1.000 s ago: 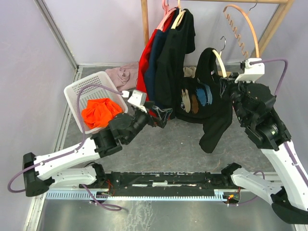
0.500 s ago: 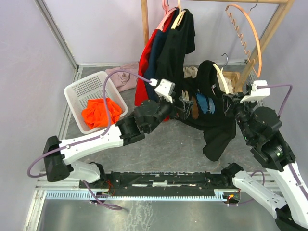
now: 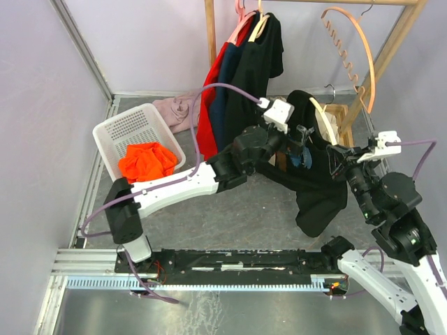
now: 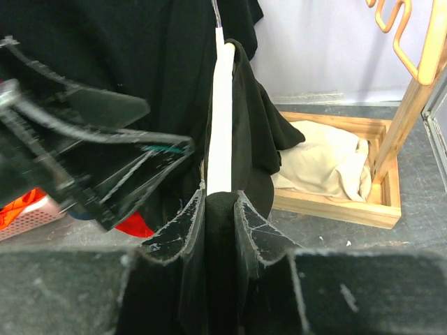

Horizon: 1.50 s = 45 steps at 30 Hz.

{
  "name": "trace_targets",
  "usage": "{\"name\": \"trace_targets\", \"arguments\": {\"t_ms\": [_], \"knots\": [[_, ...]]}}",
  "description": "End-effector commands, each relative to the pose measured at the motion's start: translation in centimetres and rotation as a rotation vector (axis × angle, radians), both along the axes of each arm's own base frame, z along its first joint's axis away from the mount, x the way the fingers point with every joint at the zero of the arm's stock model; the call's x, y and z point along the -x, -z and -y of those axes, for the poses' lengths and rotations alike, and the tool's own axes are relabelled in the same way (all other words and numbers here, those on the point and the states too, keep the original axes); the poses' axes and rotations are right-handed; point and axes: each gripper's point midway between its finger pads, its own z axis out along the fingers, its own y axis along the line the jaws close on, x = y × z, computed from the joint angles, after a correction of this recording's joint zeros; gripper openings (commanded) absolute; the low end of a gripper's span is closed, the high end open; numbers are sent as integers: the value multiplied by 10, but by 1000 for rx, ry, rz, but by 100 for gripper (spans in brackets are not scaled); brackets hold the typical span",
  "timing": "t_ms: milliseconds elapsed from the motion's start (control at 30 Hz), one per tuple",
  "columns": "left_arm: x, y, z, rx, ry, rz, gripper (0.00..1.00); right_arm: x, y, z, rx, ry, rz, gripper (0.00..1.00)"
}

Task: Remove the t-shirt from the hanger
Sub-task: Remove the T-shirt from the clothesline.

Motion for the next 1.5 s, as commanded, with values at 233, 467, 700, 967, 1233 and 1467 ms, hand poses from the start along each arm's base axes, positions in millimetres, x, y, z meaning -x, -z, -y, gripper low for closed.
{"name": "trace_targets", "arguments": {"t_ms": [233,467,700,967,1233,1467], "knots": [[-47,-34,23,58,-16,96,96,26,-34,6,-62,-51,129,1],[-57,-38,27,68,-15,115,85,29,-30,5,-64,-64,129,1],[-53,-41,42,69,51,140,33,26,-28,1,-64,-71,120,1],[-42,-44,44,57,112,173,3,21,-27,-2,-74,-69,117,1],[7,-52,44,95,339,219,3,12,-25,0,-66,-34,109,1],[61,-53,37,99,511,267,3,5,-18,-1,-58,-15,95,1]]}}
